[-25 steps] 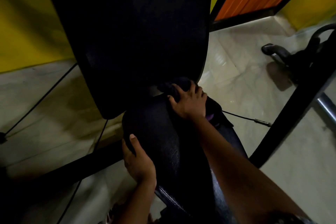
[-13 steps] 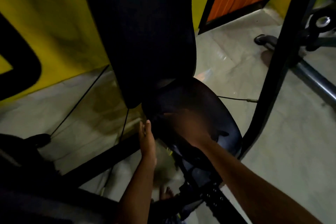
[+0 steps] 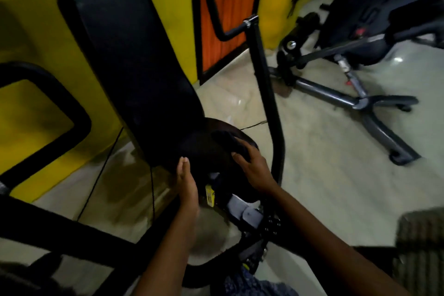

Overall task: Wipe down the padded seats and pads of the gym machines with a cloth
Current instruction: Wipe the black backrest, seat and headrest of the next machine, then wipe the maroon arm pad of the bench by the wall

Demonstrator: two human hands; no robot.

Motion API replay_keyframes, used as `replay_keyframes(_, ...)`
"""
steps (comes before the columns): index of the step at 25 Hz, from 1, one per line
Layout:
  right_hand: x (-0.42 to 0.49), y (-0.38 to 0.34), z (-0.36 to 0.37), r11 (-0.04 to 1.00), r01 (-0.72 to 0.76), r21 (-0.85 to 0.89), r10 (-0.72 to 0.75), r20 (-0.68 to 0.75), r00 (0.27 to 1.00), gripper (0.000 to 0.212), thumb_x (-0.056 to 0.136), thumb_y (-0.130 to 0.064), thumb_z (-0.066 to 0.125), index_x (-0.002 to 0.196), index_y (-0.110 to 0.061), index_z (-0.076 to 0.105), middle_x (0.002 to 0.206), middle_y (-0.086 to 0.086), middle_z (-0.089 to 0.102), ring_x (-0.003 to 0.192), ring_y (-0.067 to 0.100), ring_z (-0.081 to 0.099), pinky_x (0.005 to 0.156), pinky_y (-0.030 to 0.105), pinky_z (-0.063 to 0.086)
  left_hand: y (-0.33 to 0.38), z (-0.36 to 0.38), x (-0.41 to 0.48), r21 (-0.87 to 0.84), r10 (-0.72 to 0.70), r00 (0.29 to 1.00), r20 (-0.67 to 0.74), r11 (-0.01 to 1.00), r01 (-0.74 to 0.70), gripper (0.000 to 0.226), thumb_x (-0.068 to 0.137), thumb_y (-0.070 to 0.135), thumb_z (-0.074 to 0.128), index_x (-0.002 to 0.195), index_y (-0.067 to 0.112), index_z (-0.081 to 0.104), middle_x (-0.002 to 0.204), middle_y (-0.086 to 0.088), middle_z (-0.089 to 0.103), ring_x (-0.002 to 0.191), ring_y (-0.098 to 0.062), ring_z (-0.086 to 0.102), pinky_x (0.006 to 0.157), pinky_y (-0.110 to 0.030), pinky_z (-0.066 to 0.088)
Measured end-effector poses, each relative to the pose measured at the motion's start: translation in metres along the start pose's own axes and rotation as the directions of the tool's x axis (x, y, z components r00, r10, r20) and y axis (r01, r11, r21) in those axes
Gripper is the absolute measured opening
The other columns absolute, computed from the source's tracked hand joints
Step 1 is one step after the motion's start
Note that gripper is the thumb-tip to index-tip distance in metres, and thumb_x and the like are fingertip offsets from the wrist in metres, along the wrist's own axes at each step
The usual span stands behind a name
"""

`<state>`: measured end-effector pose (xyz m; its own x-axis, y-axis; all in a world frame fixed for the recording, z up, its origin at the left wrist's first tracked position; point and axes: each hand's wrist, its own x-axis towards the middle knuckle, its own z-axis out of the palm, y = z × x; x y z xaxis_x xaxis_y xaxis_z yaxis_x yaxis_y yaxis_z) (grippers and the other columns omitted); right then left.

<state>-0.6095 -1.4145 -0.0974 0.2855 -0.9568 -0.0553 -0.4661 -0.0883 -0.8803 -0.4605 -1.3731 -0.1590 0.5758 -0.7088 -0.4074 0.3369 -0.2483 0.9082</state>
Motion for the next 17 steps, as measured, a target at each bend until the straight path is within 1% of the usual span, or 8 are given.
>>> replay_keyframes(2, -0.048, -0.008, -0.017, 0.995, -0.044, 0.085, 0.055, -0.127, 0.99, 0.042, 0.094, -0.013, 0.054, 0.135, -0.014, 0.047, 0.131, 0.008, 0.054, 0.122, 0.02, 0.049, 0.083, 0.012, 0.033, 0.009, 0.004, -0.041, -0.021, 0.016, 0.995, 0.103, 1.0, -0.014, 0.047, 0.101, 0.032, 0.032, 0.145, 0.016, 0.03, 0.15, -0.005, 0.034, 0.138, -0.022, 0.032, 0.107, -0.03, 0.026)
replay_keyframes(5, -0.11, -0.016, -0.049, 0.976, -0.093, 0.198, 0.152, -0.306, 0.94, 0.039, 0.094, -0.014, 0.054, 0.133, -0.014, 0.049, 0.127, 0.006, 0.057, 0.118, 0.02, 0.052, 0.082, 0.015, 0.035, 0.016, 0.023, -0.089, -0.009, 0.04, 0.961, 0.273, 0.999, -0.039, 0.044, 0.101, 0.026, 0.034, 0.144, 0.015, 0.032, 0.15, -0.005, 0.034, 0.138, -0.021, 0.032, 0.109, -0.03, 0.025)
replay_keyframes(8, -0.167, -0.012, -0.09, 0.958, -0.108, 0.265, 0.221, -0.443, 0.869, 0.038, 0.093, -0.022, 0.055, 0.131, -0.02, 0.05, 0.121, 0.002, 0.06, 0.112, 0.02, 0.056, 0.087, 0.025, 0.042, 0.01, 0.061, -0.125, 0.025, 0.027, 0.884, 0.467, 0.999, -0.044, 0.046, 0.102, 0.024, 0.031, 0.146, 0.012, 0.027, 0.152, -0.003, 0.029, 0.141, -0.019, 0.027, 0.114, -0.032, 0.02)
replay_keyframes(10, -0.205, 0.001, -0.118, 0.949, -0.111, 0.295, 0.265, -0.556, 0.788, 0.045, 0.085, -0.039, 0.056, 0.129, -0.029, 0.051, 0.122, 0.002, 0.062, 0.112, 0.023, 0.059, 0.096, 0.039, 0.046, 0.002, 0.093, -0.156, 0.066, 0.004, 0.816, 0.578, 0.996, -0.053, 0.05, 0.1, 0.033, 0.034, 0.146, 0.016, 0.028, 0.151, 0.005, 0.029, 0.14, -0.013, 0.027, 0.116, -0.031, 0.018)
replay_keyframes(12, -0.243, 0.015, -0.148, 0.945, -0.115, 0.307, 0.298, -0.659, 0.691, 0.049, 0.08, -0.046, 0.055, 0.128, -0.033, 0.051, 0.122, 0.003, 0.063, 0.112, 0.022, 0.06, 0.099, 0.045, 0.045, -0.007, 0.126, -0.196, 0.118, -0.032, 0.731, 0.682, 0.991, -0.066, 0.051, 0.1, 0.037, 0.034, 0.147, 0.018, 0.029, 0.15, 0.007, 0.03, 0.139, -0.011, 0.027, 0.117, -0.032, 0.017)
replay_keyframes(14, -0.276, 0.021, -0.179, 0.937, -0.138, 0.322, 0.34, -0.741, 0.579, 0.047, 0.086, -0.037, 0.057, 0.131, -0.025, 0.051, 0.126, 0.004, 0.061, 0.116, 0.022, 0.057, 0.102, 0.044, 0.043, -0.019, 0.156, -0.238, 0.14, -0.061, 0.649, 0.759, 0.988, -0.071, 0.051, 0.1, 0.035, 0.035, 0.147, 0.017, 0.028, 0.152, 0.003, 0.029, 0.14, -0.015, 0.027, 0.117, -0.033, 0.019)
replay_keyframes(15, -0.291, 0.027, -0.194, 0.929, -0.155, 0.336, 0.365, -0.768, 0.526, 0.045, 0.09, -0.032, 0.057, 0.133, -0.022, 0.05, 0.129, 0.004, 0.059, 0.118, 0.021, 0.055, 0.103, 0.042, 0.041, -0.023, 0.169, -0.258, 0.134, -0.059, 0.611, 0.79, 0.988, -0.077, 0.05, 0.101, 0.032, 0.035, 0.147, 0.016, 0.027, 0.152, 0.002, 0.029, 0.14, -0.015, 0.028, 0.115, -0.029, 0.019)
replay_keyframes(17, -0.324, 0.043, -0.226, 0.916, -0.173, 0.361, 0.4, -0.812, 0.425, 0.044, 0.093, -0.029, 0.055, 0.135, -0.023, 0.048, 0.131, 0.001, 0.057, 0.12, 0.02, 0.052, 0.104, 0.04, 0.04, -0.032, 0.198, -0.306, 0.133, -0.053, 0.516, 0.855, 0.984, -0.119, 0.048, 0.101, 0.029, 0.035, 0.147, 0.017, 0.026, 0.151, 0.003, 0.031, 0.14, -0.013, 0.027, 0.109, -0.024, 0.019)
